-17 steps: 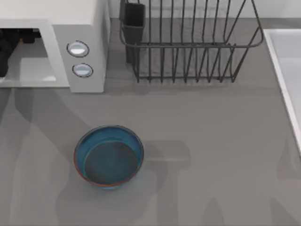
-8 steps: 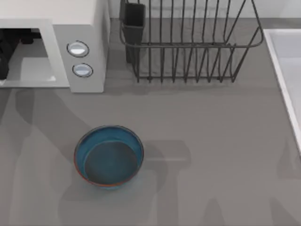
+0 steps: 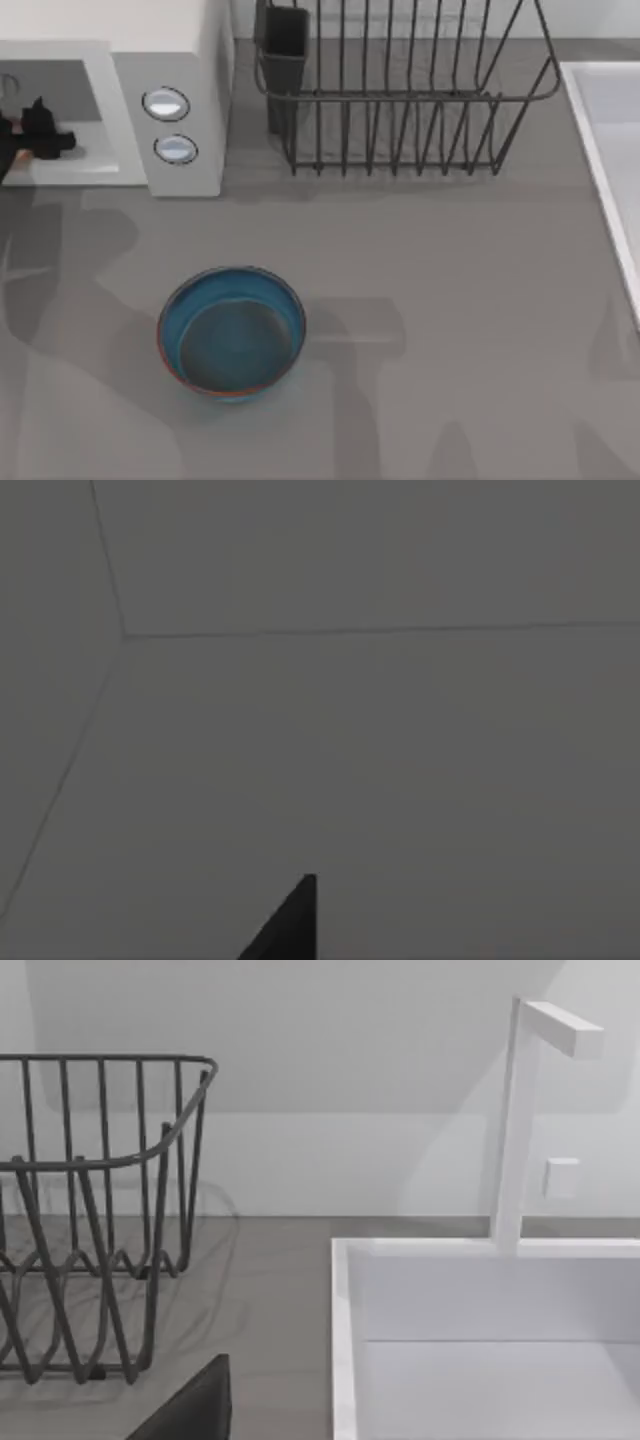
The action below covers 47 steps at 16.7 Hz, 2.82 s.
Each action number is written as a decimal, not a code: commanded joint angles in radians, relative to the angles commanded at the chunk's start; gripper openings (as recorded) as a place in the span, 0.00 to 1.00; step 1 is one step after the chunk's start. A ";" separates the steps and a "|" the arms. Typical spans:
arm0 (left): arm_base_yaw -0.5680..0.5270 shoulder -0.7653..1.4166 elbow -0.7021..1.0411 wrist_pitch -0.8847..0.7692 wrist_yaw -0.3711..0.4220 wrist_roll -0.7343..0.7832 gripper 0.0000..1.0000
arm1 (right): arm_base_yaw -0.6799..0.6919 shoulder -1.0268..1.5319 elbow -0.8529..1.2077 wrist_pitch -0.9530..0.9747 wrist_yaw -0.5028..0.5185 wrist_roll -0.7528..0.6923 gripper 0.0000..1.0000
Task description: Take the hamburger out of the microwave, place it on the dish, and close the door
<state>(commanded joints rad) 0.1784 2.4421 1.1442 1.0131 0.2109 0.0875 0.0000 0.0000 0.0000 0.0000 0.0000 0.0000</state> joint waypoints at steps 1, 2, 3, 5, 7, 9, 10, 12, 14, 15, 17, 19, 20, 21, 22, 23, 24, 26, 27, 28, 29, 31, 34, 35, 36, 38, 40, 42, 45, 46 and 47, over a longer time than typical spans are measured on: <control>0.007 -0.033 -0.084 0.045 0.006 0.002 0.00 | 0.000 0.000 0.000 0.000 0.000 0.000 1.00; 0.014 -0.064 -0.159 0.088 0.013 0.004 0.00 | 0.000 0.000 0.000 0.000 0.000 0.000 1.00; 0.020 -0.093 -0.223 0.128 0.018 0.006 0.00 | 0.000 0.000 0.000 0.000 0.000 0.000 1.00; 0.031 -0.140 -0.319 0.196 0.028 0.009 0.00 | 0.000 0.000 0.000 0.000 0.000 0.000 1.00; 0.037 -0.169 -0.373 0.237 0.034 0.011 0.00 | 0.000 0.000 0.000 0.000 0.000 0.000 1.00; 0.039 -0.177 -0.385 0.247 0.035 0.011 0.00 | 0.000 0.000 0.000 0.000 0.000 0.000 1.00; 0.039 -0.177 -0.385 0.247 0.035 0.011 0.00 | 0.000 0.000 0.000 0.000 0.000 0.000 1.00; 0.032 -0.175 -0.380 0.244 0.033 0.013 0.00 | 0.000 0.000 0.000 0.000 0.000 0.000 1.00; 0.032 -0.192 -0.378 0.228 0.032 0.013 0.00 | 0.000 0.000 0.000 0.000 0.000 0.000 1.00; 0.032 -0.215 -0.377 0.205 0.032 0.013 0.00 | 0.000 0.000 0.000 0.000 0.000 0.000 1.00; 0.032 -0.285 -0.375 0.133 0.031 0.013 0.00 | 0.000 0.000 0.000 0.000 0.000 0.000 1.00; 0.032 -0.373 -0.372 0.039 0.029 0.013 0.00 | 0.000 0.000 0.000 0.000 0.000 0.000 1.00; 0.032 -0.418 -0.370 -0.011 0.029 0.014 0.00 | 0.000 0.000 0.000 0.000 0.000 0.000 1.00; 0.033 -0.461 -0.367 -0.059 0.029 0.014 0.00 | 0.000 0.000 0.000 0.000 0.000 0.000 1.00; 0.033 -0.500 -0.364 -0.100 0.028 0.014 0.00 | 0.000 0.000 0.000 0.000 0.000 0.000 1.00; 0.033 -0.532 -0.362 -0.133 0.028 0.014 0.00 | 0.000 0.000 0.000 0.000 0.000 0.000 1.00; 0.033 -0.554 -0.360 -0.155 0.028 0.014 0.00 | 0.000 0.000 0.000 0.000 0.000 0.000 1.00; 0.033 -0.567 -0.360 -0.167 0.028 0.015 0.00 | 0.000 0.000 0.000 0.000 0.000 0.000 1.00; 0.033 -0.567 -0.360 -0.167 0.028 0.015 0.00 | 0.000 0.000 0.000 0.000 0.000 0.000 1.00; 0.033 -0.567 -0.360 -0.167 0.028 0.015 0.00 | 0.000 0.000 0.000 0.000 0.000 0.000 1.00; 0.033 -0.563 -0.362 -0.165 0.027 0.016 0.00 | 0.000 0.000 0.000 0.000 0.000 0.000 1.00; 0.028 -0.564 -0.359 -0.173 0.021 0.007 0.00 | 0.000 0.000 0.000 0.000 0.000 0.000 1.00; -0.015 -0.564 -0.330 -0.255 -0.038 -0.078 0.00 | 0.000 0.000 0.000 0.000 0.000 0.000 1.00; -0.038 -0.563 -0.314 -0.299 -0.070 -0.125 0.00 | 0.000 0.000 0.000 0.000 0.000 0.000 1.00; -0.067 -0.562 -0.296 -0.353 -0.108 -0.182 0.00 | 0.000 0.000 0.000 0.000 0.000 0.000 1.00; -0.135 -0.556 -0.252 -0.479 -0.196 -0.315 0.00 | 0.000 0.000 0.000 0.000 0.000 0.000 1.00; -0.215 -0.546 -0.203 -0.626 -0.298 -0.472 0.00 | 0.000 0.000 0.000 0.000 0.000 0.000 1.00; -0.308 -0.531 -0.148 -0.793 -0.411 -0.650 0.00 | 0.000 0.000 0.000 0.000 0.000 0.000 1.00; -0.460 -0.498 -0.060 -1.066 -0.590 -0.942 0.00 | 0.000 0.000 0.000 0.000 0.000 0.000 1.00; -0.514 -0.484 -0.030 -1.160 -0.651 -1.044 0.00 | 0.000 0.000 0.000 0.000 0.000 0.000 1.00; -0.568 -0.468 -0.002 -1.255 -0.710 -1.148 0.00 | 0.000 0.000 0.000 0.000 0.000 0.000 1.00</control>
<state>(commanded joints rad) -0.3895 1.9743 1.1425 -0.2417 -0.4996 -1.0601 0.0000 0.0000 0.0000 0.0000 0.0000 0.0000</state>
